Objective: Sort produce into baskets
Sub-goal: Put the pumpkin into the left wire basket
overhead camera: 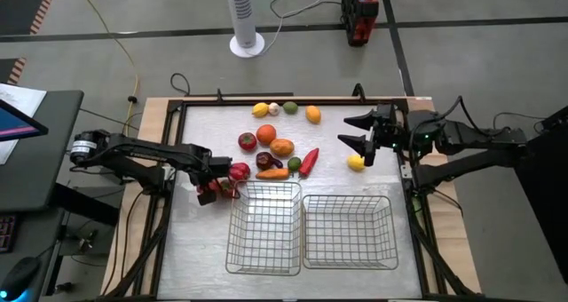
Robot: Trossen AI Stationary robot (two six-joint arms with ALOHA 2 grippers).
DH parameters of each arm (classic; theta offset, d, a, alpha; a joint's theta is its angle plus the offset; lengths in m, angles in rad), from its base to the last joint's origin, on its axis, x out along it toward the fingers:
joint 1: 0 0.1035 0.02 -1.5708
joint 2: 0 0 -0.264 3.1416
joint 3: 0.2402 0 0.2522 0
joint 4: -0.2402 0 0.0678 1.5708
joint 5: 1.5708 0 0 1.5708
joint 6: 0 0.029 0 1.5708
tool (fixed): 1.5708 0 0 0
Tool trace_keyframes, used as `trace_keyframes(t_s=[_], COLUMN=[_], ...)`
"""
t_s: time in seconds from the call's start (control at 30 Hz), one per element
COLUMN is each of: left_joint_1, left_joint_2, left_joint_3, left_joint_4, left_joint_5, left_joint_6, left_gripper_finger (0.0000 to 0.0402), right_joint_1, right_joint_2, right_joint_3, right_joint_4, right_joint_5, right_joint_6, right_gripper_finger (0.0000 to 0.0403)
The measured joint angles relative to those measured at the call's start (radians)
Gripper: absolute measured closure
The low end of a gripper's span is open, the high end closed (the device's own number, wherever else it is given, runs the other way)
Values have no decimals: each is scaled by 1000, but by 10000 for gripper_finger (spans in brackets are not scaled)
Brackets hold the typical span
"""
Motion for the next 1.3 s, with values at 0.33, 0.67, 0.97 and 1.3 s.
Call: trace_keyframes(t_s=[0.33,0.67,0.97,1.3], left_joint_1=[0,55,28,-159], left_joint_2=[-6,-113,-281,-244], left_joint_3=[10,170,323,333], left_joint_4=[-30,-221,-51,209], left_joint_5=[64,-105,113,98], left_joint_6=[-17,-159,-208,-337], left_gripper_finger=[58,57,56,41], right_joint_1=[0,0,0,0], right_joint_2=[0,6,27,33], right_joint_3=[0,0,0,0], right_joint_4=[0,1,-2,-26], right_joint_5=[17,17,16,16], right_joint_6=[8,23,26,19], right_gripper_finger=[62,62,62,62])
